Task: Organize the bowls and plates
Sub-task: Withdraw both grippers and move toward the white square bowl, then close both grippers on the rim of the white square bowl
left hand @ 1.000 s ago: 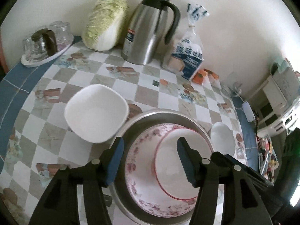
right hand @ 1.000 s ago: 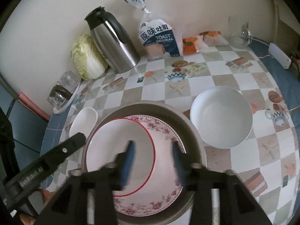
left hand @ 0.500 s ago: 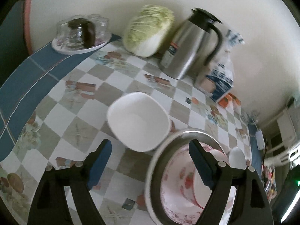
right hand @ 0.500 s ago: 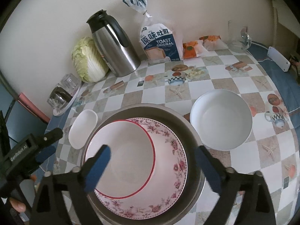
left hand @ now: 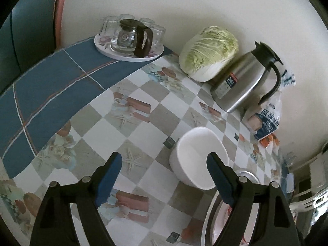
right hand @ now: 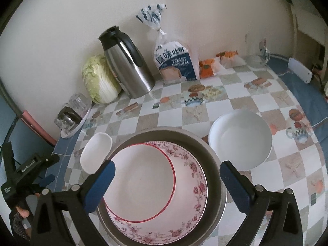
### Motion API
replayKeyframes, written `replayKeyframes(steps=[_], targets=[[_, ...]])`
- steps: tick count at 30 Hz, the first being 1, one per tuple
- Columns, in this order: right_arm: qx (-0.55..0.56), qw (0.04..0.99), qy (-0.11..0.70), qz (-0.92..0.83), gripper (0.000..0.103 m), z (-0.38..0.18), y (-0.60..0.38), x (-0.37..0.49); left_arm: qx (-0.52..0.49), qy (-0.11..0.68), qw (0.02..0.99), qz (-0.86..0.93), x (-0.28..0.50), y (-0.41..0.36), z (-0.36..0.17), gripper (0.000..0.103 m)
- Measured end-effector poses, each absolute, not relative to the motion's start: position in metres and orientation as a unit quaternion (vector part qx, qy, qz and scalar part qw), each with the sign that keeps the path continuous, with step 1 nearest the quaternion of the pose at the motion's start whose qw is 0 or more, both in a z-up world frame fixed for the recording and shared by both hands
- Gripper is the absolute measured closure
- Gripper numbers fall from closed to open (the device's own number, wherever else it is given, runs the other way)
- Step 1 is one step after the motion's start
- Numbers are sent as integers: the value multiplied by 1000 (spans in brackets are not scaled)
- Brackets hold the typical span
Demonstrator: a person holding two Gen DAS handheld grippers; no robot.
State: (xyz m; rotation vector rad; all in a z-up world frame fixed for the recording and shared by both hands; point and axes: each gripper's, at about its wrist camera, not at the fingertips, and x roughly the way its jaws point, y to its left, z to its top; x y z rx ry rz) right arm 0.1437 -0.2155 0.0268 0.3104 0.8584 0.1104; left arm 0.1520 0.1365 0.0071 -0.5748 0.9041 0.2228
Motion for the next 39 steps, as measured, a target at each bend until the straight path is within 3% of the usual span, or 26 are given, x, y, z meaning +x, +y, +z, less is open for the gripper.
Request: replayKeyframes(steps=[14,21,23,26,30,32,39], targets=[[97,913,390,76,0,55,-158,142,-360,433,819,105,151,181,-20,18],[69,903,414,89,4,57,-111,164,-384,433,808,113,153,194,-36,11],[60,897,427,93,8,58,-97,175,-377,429,812,115,154,194,-36,10],[46,888,450,87,21,53,-81,191,-378,418,818,114,155,195,-36,10],[25,871,484,77,28,41,-64,213,-360,405,833,106,159,191,-31,10],[20,863,499,73,38,34,-58,223,-358,414,832,90,163,189,-31,10],[-17,848,527,57,51,17,-38,250,-313,436,841,66,178,169,-33,10]])
